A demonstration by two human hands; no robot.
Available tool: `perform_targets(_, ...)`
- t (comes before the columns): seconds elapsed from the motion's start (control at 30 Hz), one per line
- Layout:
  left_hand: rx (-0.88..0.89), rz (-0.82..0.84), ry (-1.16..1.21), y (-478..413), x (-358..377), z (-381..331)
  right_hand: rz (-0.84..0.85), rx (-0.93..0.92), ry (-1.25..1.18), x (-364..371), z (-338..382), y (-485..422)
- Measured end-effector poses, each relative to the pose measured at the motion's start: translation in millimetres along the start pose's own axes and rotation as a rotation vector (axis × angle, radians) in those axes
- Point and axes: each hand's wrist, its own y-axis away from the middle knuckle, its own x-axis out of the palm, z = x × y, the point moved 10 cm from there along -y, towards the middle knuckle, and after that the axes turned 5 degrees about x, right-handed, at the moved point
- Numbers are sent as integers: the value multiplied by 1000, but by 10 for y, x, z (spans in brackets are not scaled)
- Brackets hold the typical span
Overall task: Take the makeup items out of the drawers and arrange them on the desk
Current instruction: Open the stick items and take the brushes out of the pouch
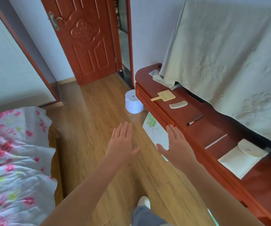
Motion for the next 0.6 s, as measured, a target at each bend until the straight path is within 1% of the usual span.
perform_targets(0.17,138,9,10,-671,-7,5,11,130,28,20,-173,-472)
perform_targets(0.33,256,-13,32,-1236,31,-70,-29,195,50,-106,-290,-828)
perform_targets(0.43,307,55,53,-1543,168,-183,-50,283,9,-165,-414,-969)
perform_targets(0.6,507,100,42,-2015,370,-535,-108,465,-40,-248,-658,-1100)
